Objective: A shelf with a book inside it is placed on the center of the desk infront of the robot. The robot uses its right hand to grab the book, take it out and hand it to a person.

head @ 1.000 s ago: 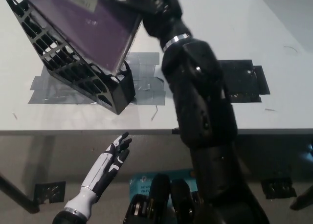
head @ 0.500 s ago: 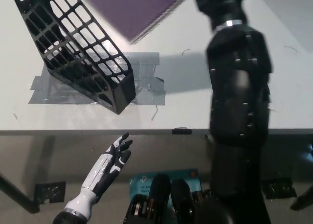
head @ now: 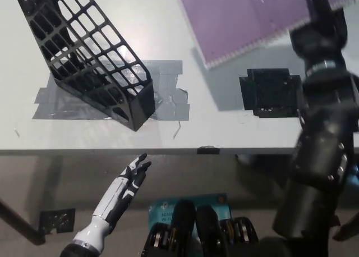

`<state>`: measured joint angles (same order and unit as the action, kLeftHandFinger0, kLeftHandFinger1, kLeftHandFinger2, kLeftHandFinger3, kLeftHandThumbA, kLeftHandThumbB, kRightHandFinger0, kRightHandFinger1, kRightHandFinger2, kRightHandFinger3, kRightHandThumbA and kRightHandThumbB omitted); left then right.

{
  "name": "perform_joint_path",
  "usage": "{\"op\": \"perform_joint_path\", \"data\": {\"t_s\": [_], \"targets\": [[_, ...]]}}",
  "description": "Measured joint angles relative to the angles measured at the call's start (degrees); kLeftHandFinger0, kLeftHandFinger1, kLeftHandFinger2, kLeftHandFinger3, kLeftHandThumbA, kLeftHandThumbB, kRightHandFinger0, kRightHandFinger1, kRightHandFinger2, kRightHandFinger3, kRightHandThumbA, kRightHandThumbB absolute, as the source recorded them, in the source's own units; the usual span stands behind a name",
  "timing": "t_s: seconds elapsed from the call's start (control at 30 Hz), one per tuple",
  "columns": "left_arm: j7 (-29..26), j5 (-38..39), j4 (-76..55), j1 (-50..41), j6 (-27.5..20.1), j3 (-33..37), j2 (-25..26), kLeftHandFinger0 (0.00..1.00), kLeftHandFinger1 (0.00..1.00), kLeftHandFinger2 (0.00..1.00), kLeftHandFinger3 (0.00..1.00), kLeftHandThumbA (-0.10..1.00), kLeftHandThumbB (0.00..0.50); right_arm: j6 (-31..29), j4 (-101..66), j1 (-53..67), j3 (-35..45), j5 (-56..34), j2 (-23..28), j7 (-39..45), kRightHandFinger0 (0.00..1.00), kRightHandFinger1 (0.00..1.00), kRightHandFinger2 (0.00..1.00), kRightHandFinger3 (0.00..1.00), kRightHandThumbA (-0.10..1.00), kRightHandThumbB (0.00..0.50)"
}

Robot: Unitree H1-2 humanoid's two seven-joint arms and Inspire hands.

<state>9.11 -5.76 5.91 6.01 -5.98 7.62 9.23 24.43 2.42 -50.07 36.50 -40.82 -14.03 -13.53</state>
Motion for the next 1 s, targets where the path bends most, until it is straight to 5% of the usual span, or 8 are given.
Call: {"op": "perform_joint_path", "data": {"t_s": [0.6, 0.83, 1.0], "targets": [[0.0, 0.4, -0.4, -1.0, -0.2, -1.6, 0.2, 0.94, 0.94, 0.95, 1.0, 0.92, 0.233, -1.1, 22.4, 6.7, 3.4, -6.3, 1.1, -1.7, 0.0, 0.0, 0.0, 0.0, 1.0, 0.0], [0.0, 0.7, -0.6, -1.2, -0.2, -1.9, 0.2, 0.92, 0.92, 0.94, 1.0, 0.9, 0.242, -3.4, 26.7, 6.0, 3.9, -7.8, 2.1, -0.8, 0.0, 0.0, 0.0, 0.15, 1.0, 0.0], [0.0, 0.9, -0.6, -1.2, -0.2, -1.9, 0.2, 0.91, 0.9, 0.93, 1.0, 0.9, 0.242, -4.3, 28.4, 4.4, 4.0, -9.1, 2.3, -0.4, 0.0, 0.0, 0.0, 0.12, 1.0, 0.008]]}}
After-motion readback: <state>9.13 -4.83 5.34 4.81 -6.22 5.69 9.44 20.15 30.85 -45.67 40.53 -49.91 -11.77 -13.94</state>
